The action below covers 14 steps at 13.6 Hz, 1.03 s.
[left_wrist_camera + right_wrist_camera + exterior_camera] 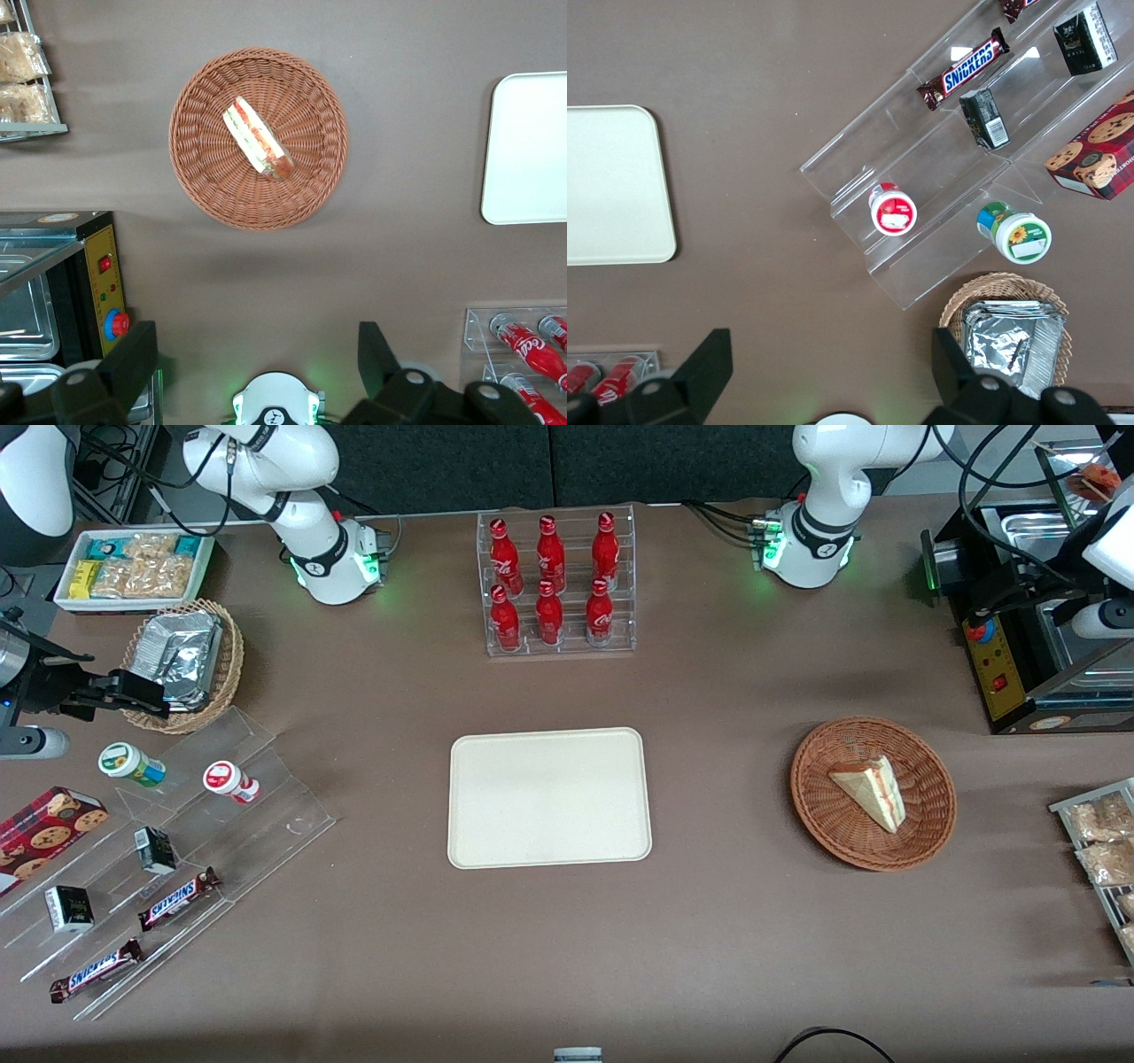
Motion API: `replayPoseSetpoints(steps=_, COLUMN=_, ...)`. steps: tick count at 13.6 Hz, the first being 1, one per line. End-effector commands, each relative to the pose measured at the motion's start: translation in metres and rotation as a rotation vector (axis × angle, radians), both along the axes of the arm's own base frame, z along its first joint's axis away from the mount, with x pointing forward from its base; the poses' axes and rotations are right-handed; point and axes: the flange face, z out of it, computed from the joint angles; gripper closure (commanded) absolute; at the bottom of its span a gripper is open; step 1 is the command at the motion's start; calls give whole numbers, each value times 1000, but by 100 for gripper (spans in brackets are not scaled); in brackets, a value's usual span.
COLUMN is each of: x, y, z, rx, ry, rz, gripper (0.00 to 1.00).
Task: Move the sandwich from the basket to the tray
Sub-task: 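Move the left gripper down over the wrapped sandwich in the wicker basket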
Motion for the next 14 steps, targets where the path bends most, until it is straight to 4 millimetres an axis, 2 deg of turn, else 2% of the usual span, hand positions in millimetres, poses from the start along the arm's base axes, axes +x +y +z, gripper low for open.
replayPoseSetpoints(steps=1, x=2, y=0, z=2, rx=-15, ry=-4, rz=-14, gripper=0)
replayPoseSetpoints(steps=3, x=8, y=2, z=-5, rx=1, ry=7, rz=-1, gripper=0)
replayPoseSetpoints(steps=6, x=30, y=7, z=-40, rx=69, ry=38, rz=102, gripper=0)
replayPoseSetpoints(steps=7, x=38, y=7, z=-59, rx=119, ry=44, rz=130, gripper=0)
replayPoseSetpoints(steps=9, x=43, y=4, z=-82, rx=125, ry=37, rz=239, gripper=0)
replayPoseSetpoints(steps=10, x=47, y=4, z=-97, rx=132, ry=23, rz=281, gripper=0)
replayPoseSetpoints(steps=12, x=53, y=3, z=-149, rx=140, ry=5, rz=376, gripper=0)
replayPoseSetpoints(steps=14, x=49, y=2, z=-191, rx=144, ry=-8, rz=474, gripper=0)
